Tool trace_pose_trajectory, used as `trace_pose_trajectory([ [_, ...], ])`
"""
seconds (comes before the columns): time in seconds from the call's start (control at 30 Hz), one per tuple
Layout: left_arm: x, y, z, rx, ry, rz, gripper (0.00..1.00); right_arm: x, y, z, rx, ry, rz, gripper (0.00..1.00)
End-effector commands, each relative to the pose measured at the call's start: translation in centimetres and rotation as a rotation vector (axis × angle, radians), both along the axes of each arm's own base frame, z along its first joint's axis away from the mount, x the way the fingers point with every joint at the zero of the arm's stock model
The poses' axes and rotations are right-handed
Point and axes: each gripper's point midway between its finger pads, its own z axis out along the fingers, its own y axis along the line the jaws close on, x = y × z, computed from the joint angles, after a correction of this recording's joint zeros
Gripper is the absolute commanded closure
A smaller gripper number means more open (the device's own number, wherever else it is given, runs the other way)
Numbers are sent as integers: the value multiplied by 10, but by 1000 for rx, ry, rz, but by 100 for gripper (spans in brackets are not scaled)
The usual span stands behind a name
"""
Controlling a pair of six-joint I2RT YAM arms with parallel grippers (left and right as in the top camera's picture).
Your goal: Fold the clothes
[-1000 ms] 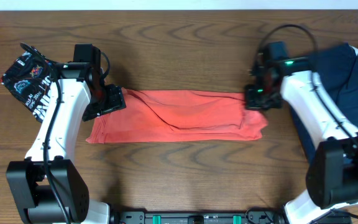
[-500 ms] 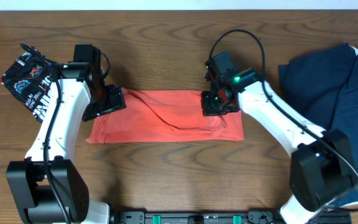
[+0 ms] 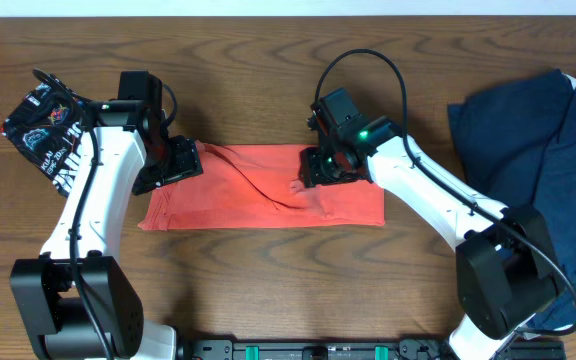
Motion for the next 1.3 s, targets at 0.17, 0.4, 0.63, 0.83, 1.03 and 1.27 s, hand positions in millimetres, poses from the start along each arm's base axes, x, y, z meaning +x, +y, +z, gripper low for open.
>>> trace_pose_trajectory([
  [0.17,3,3,5,11,-12,14,21,9,-5,3,-20,-43,22,36],
  [0.4,3,11,5,57,-10,18,13,23,-61,-5,-223,-60,-126,29],
  [0.63,-2,30,-4,115,27,50,0,19,-135,5,-378,15,-299,27],
  [0.83,7,36,-36,54,70,-60,2,14,-168,5,-394,79,-379,26],
  [1.03,25,36,-72,-24,70,-144,2,14,-172,5,-397,87,-388,25],
  [1.27,33,29,-97,-88,80,-149,2,12,-173,5,-401,94,-387,24],
])
